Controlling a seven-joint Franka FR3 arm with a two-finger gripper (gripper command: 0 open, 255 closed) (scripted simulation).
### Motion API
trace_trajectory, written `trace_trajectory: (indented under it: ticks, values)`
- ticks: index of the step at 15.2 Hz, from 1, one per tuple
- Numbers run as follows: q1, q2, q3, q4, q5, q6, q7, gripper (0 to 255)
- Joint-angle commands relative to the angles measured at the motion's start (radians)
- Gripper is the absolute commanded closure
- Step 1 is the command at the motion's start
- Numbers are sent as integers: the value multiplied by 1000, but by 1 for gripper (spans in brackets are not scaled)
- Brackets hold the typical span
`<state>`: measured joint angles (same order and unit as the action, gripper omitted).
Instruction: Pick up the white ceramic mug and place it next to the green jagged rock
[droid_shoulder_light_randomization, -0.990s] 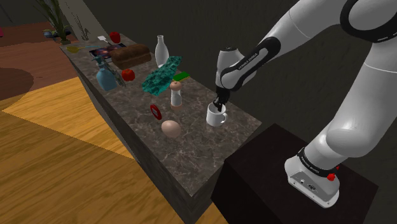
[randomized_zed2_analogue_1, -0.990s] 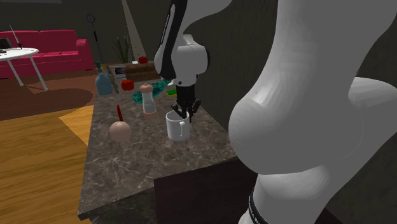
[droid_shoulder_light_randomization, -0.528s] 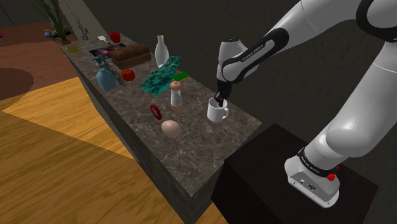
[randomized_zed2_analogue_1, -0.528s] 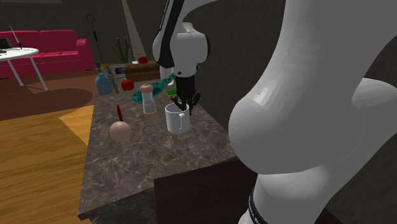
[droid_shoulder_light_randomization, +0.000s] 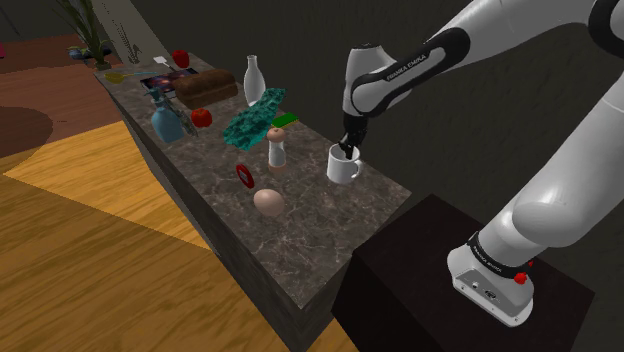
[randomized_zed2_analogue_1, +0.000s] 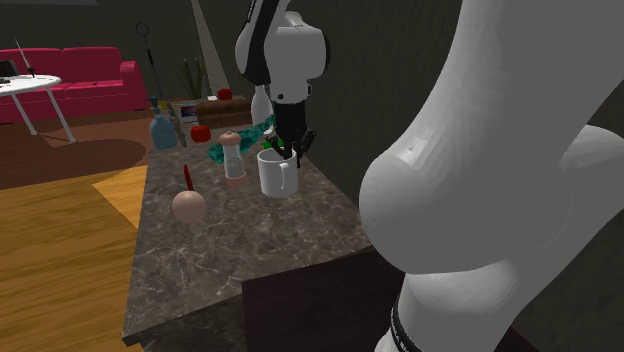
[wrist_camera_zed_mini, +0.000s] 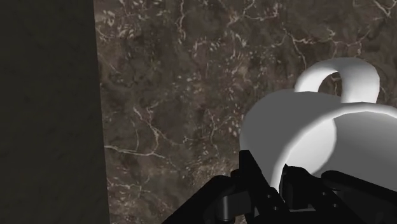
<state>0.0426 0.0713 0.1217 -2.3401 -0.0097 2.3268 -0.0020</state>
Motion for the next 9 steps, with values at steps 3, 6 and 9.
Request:
trace_trajectory:
  ticks: [3, 6, 9]
  values:
    - [-1, -40, 0, 15, 7, -55, -6, 255]
    - [-2, -66, 0, 29, 11, -95, -10, 255]
    - [-2, -91, 0, 45, 14, -136, -12, 255]
